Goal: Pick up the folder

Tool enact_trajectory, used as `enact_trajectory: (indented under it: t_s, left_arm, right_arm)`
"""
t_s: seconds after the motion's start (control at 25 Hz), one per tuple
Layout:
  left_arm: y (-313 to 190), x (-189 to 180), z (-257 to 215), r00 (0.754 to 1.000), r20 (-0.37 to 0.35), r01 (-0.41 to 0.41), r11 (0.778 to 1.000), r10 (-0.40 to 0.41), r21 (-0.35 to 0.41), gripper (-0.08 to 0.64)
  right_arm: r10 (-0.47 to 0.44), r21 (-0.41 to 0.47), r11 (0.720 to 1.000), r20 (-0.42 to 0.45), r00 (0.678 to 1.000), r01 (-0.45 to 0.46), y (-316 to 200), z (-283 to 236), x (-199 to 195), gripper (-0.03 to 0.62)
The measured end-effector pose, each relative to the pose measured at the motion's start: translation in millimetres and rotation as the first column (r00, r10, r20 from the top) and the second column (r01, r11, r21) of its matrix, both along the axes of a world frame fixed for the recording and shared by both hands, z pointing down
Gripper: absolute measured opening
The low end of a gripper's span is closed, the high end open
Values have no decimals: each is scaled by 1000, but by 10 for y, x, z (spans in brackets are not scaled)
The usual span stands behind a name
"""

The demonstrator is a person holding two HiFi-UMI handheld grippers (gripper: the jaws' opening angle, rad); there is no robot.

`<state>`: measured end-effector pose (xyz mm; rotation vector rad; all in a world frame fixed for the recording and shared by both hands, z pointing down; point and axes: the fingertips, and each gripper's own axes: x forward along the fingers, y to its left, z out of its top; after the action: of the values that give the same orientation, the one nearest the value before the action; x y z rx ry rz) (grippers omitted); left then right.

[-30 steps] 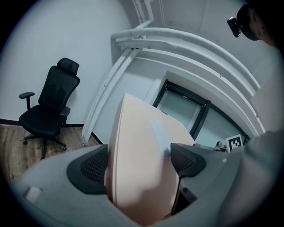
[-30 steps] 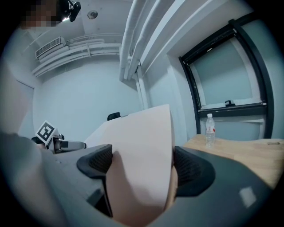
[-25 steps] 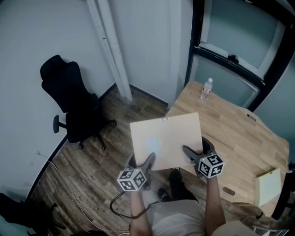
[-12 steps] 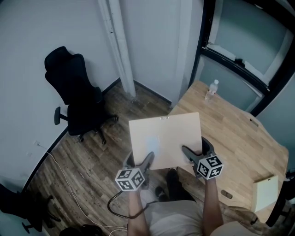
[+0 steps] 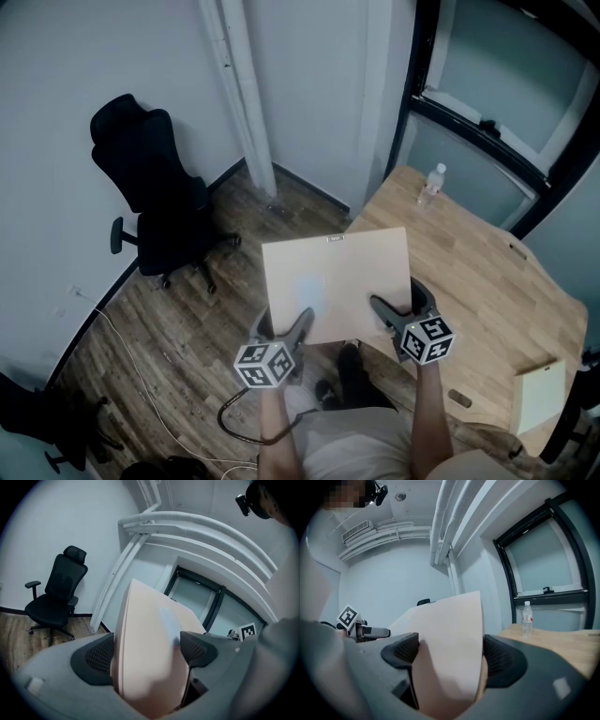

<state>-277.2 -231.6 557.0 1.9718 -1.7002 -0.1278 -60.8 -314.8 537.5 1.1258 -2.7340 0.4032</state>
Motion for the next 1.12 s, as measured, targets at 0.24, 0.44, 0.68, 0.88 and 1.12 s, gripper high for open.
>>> enact_trajectory:
  t_s: [0.24,0.44,0.68,0.88,1.12]
  left_arm:
    - [0,-27,-32,1000,9,2,1000,-2,3,427]
    - [-12,5,-50,1000,7,-7,1000,7,8,428]
    - [10,41,-93,1000,11,-9,1000,8,15,426]
    - [32,65,-126,1000,23,-10,1000,9,22,426]
    - [39,116,-176,999,40,-18,999,17,27,426]
  right_arm:
    - [0,2,1000,0,1000,0,-2,-16,-22,439]
    - [8,7,1000,5,1000,-8,-6,-28,13,439]
    - [12,27,1000,0,1000,-12,22,-90,49,437]
    - [17,41,999,3,1000,-17,50,-110,74,433]
    - [24,38,999,15,1000,-25,52,-114,130,431]
